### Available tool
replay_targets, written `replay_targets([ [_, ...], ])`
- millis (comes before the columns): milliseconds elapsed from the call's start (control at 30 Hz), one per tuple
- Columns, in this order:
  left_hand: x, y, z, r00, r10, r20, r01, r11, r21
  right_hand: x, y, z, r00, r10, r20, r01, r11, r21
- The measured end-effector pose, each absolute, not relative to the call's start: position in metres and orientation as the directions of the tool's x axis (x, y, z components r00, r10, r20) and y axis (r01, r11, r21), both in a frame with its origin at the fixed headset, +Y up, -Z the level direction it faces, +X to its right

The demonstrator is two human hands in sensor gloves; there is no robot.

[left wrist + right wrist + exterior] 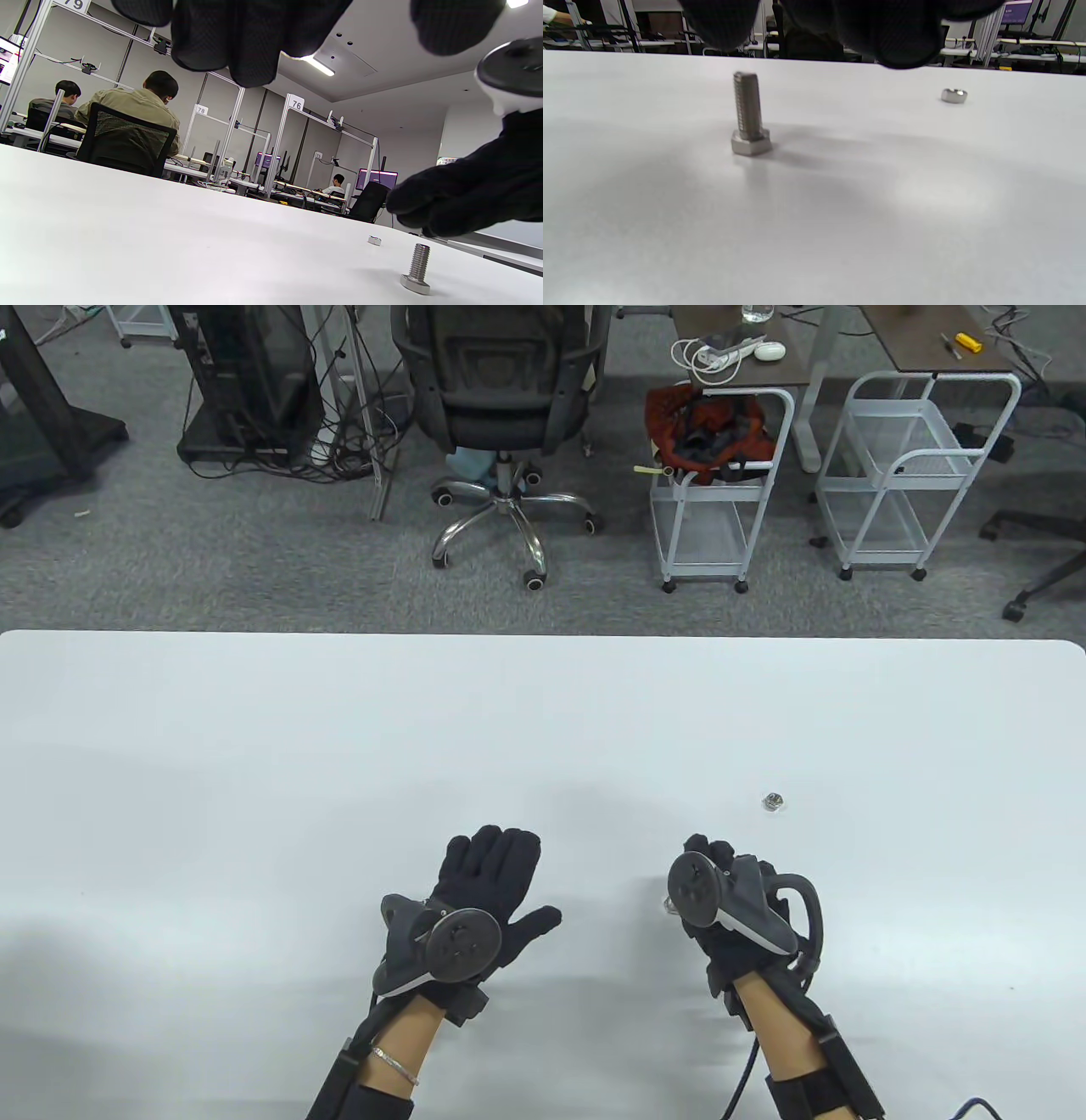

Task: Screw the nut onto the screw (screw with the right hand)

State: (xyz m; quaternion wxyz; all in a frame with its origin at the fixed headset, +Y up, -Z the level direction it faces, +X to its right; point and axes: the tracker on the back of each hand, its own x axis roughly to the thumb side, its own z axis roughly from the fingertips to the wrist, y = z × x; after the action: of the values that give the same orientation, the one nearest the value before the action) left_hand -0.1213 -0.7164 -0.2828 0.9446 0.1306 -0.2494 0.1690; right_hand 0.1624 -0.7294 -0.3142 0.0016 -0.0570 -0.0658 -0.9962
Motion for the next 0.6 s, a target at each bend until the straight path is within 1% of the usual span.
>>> replay_targets([
  [133,-0.121,-0.717,-0.283,0.818,0.255,0.516,-0.384,0.91,0.16,0.163,-0.738,-0.318,-0.994,-0.005,0.106,0.025,-0.983,0.181],
  [233,-0.121,-0.717,-0.283,0.818,0.26,0.514,-0.386,0.909,0.154,0.163,-0.74,-0.319,-0.994,0.004,0.111,0.016,-0.984,0.179],
  [400,-0.121,-0.716,-0.283,0.815,0.267,0.515,-0.393,0.907,0.152,0.159,-0.742,-0.32,-0.987,0.035,0.154,-0.006,-0.982,0.187],
  [567,-0.121,-0.717,-0.283,0.812,0.271,0.518,-0.398,0.905,0.151,0.151,-0.75,-0.321,-0.983,0.016,0.185,0.027,-0.973,0.228],
  [600,-0.121,-0.717,-0.283,0.811,0.273,0.518,-0.401,0.904,0.151,0.149,-0.75,-0.321,-0.982,-0.006,0.189,0.047,-0.976,0.213],
])
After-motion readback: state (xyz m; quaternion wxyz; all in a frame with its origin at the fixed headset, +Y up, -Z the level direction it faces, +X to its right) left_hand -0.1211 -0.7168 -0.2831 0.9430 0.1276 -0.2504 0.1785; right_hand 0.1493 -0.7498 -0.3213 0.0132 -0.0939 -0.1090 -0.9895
